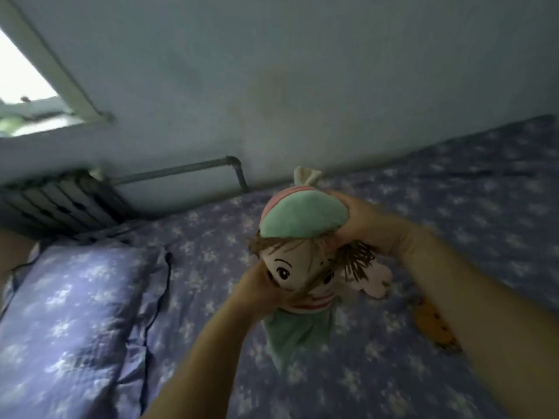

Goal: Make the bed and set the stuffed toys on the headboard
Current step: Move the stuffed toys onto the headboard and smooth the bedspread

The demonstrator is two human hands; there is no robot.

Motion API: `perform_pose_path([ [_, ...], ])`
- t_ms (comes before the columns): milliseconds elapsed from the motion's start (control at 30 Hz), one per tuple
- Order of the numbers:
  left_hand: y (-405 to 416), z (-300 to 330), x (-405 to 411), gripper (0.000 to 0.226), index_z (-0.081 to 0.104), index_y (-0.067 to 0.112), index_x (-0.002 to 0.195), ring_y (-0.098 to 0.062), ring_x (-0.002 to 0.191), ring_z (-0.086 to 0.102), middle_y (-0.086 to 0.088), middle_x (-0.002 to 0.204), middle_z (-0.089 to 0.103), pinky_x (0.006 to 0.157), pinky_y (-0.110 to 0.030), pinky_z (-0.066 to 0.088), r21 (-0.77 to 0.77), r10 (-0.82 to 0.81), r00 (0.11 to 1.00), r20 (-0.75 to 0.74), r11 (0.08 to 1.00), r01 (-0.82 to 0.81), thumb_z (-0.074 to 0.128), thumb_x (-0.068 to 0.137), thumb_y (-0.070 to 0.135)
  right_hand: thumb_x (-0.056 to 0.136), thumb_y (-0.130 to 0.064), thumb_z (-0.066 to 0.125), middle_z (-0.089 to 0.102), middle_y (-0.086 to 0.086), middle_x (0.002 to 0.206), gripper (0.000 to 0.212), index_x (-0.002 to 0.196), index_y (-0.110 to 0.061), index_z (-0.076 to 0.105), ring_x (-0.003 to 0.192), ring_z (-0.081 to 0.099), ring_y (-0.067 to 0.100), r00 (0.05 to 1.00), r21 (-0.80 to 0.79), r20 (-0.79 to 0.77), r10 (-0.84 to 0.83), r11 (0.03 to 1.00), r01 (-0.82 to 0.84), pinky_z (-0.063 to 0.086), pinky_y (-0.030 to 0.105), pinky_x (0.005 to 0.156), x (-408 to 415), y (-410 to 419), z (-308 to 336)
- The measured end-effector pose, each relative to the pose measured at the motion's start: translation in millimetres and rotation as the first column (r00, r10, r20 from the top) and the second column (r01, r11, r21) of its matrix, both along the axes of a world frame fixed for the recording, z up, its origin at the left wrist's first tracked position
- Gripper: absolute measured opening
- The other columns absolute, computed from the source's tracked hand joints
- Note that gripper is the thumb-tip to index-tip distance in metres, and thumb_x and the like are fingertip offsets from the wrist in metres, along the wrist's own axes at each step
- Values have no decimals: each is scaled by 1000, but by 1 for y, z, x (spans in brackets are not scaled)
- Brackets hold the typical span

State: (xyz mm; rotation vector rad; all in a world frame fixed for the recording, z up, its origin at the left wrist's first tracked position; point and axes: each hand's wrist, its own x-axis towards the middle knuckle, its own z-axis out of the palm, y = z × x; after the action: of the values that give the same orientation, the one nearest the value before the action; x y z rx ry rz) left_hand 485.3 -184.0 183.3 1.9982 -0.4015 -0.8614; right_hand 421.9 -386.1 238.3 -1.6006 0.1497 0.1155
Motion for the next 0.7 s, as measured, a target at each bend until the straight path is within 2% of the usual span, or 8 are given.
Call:
perform_pose_path([
  [100,75,27,26,82,60,14,113,-15,99,65,-1,111,68,87,-34,55,-136,151,988,29,980,-146,91,39,28,52,-42,88,59,-2,129,88,130,-28,49,120,56,18,995,-13,75,68,998,-68,53,32,92,38,64,43],
  [233,165,69,65,83,65,21,109,-13,95,68,8,102,72,83,-36,57,-254,407,898,169,898,-359,90,33,43,37,-76,77,56,2,130,101,120,-23,55,113,60,16,987,228,156,-36,974,0,52,34,94,97,155,87],
  [333,212,105,91,64,59,30,101,1,85,62,20,93,66,71,-11,52,-319,486,811,325,864,-390,92,46,31,40,-74,77,56,0,132,108,131,-27,46,115,59,18,984,15,178,-6,1000,4,50,44,96,132,221,109],
  [467,241,128,109,66,60,26,102,-4,85,62,10,95,67,68,-13,52,-427,612,734,295,771,-472,91,44,29,61,-46,83,66,-8,114,72,125,-38,50,103,64,14,971,-308,203,129,950,-62,56,36,85,158,253,120],
  [533,249,129,113,75,63,17,109,-13,91,64,2,105,69,76,-25,55,-455,670,705,235,716,-529,90,42,33,79,-30,73,68,-6,97,41,117,-38,58,87,67,15,959,-629,131,251,769,-115,54,27,75,161,249,123],
  [600,253,132,113,75,63,10,115,-20,97,64,-5,111,69,84,-36,55,-469,713,672,200,672,-573,90,48,31,86,-29,67,65,-7,95,33,118,-32,63,88,65,14,947,-851,24,319,504,-148,52,24,76,160,247,126],
  [633,253,132,112,74,63,10,117,-21,98,64,-6,111,69,85,-37,54,-469,718,666,201,667,-578,89,51,32,84,-31,68,62,-10,97,39,122,-29,61,91,63,11,948,-863,14,317,483,-149,52,24,80,160,246,126],
  [700,251,134,109,75,64,13,114,-18,95,64,-2,108,70,81,-34,55,-472,732,657,184,652,-594,89,47,37,77,-39,74,58,-13,103,57,129,-27,53,95,58,6,948,-770,34,317,613,-178,49,21,82,164,249,125],
])
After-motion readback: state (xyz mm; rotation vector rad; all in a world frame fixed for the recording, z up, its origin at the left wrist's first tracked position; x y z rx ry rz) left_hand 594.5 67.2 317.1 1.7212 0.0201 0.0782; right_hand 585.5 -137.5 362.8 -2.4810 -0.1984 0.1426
